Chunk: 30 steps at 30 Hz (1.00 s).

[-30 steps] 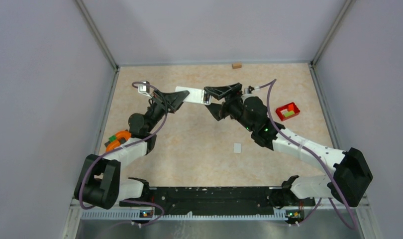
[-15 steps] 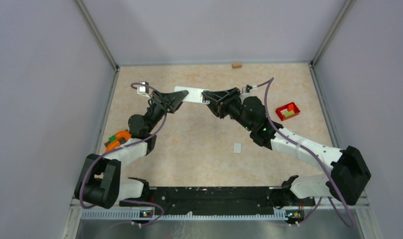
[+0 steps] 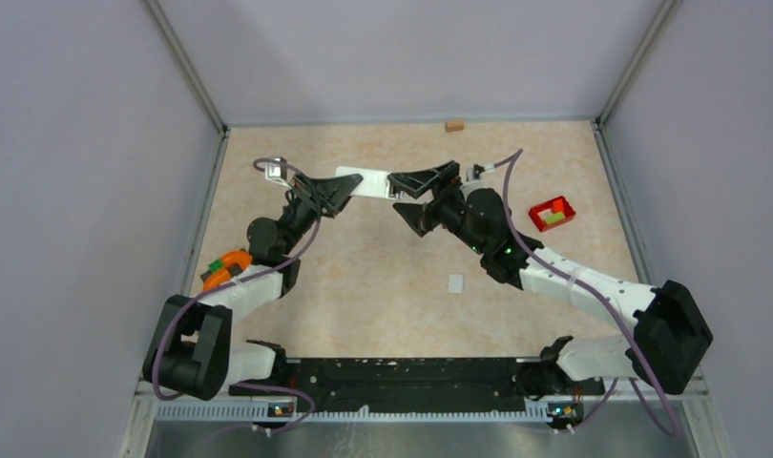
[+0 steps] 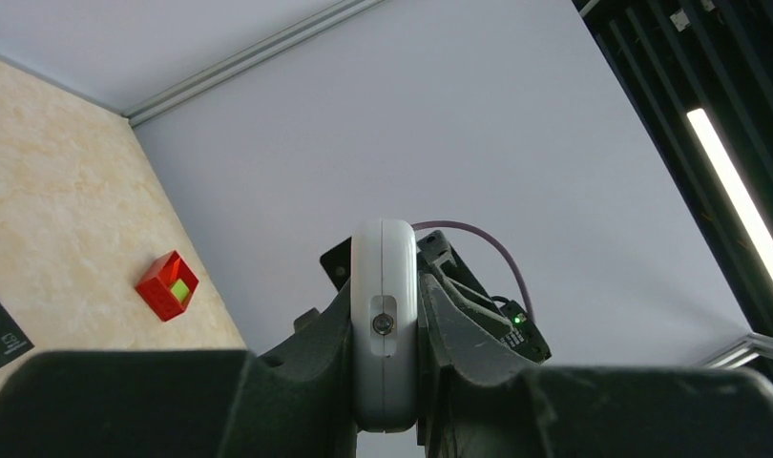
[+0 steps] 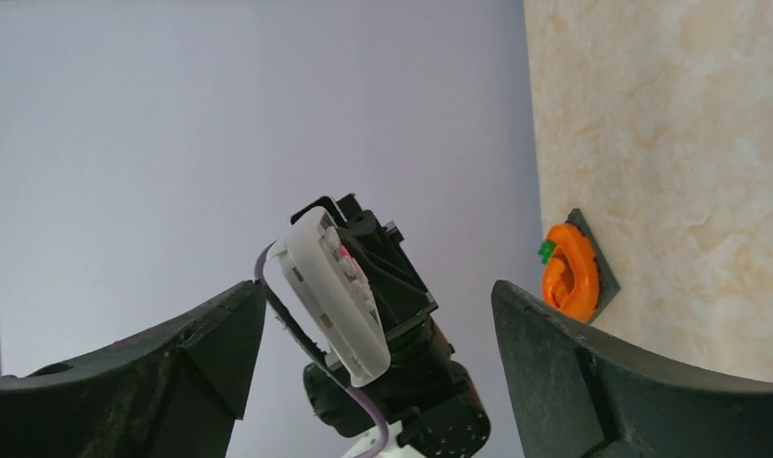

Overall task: Load the batteries into the remote control
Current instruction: Load the battery into the remote control, then pick up the battery cover at the center of the board.

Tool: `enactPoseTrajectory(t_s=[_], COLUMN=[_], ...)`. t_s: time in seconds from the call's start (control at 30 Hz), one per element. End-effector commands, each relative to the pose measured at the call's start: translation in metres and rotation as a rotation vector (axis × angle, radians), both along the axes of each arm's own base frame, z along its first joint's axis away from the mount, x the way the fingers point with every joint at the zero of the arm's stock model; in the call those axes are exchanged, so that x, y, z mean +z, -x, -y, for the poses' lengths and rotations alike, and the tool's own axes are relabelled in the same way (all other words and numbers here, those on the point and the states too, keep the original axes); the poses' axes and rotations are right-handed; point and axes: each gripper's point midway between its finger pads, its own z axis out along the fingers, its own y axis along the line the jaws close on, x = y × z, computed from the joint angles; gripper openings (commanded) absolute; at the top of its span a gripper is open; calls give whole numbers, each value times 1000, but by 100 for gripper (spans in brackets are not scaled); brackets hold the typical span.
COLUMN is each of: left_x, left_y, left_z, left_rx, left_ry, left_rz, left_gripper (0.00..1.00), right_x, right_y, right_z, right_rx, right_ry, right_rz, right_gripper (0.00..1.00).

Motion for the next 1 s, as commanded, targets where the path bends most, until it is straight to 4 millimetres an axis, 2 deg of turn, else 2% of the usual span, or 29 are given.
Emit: enactPoseTrajectory(t_s=[0.0, 0.17, 0.27, 0.3, 0.47, 0.63, 0.7, 0.77, 0.87, 0.97], left_x=[6, -18, -31, -36, -56, -69, -69, -72, -75, -77], left_y=[0, -4, -5, -6, -7, -12, -12, -13, -13, -15], left_z=[-2, 0, -2, -3, -11, -27, -32, -38, -44, -49], left_rx=[31, 43, 59, 68, 135, 244, 273, 303, 328, 332], left_ry=[-36, -108, -147, -166, -281, -395, -427, -453, -472, -476], left_rz=[49, 2, -27, -42, -101, -150, -159, -181, -194, -203], left_gripper=[0, 0, 0, 0, 0, 0, 0, 0, 0, 0], right_x=[26, 16, -2, -25, -90, -157, -175, -187, -192, -199], right_y=[5, 9, 10, 14, 35, 48, 50, 51, 52, 52], right_z=[23, 54, 75, 84, 104, 123, 129, 129, 124, 127], right_rx=[-14, -19, -1, 39, 325, 457, 512, 596, 741, 889], right_ry=[57, 243, 482, 623, 1054, 1228, 1288, 1339, 1389, 1480], right_rz=[165, 251, 298, 270, 192, 57, 85, 194, 390, 501], right_gripper=[92, 92, 90, 89, 78, 74, 75, 76, 77, 77])
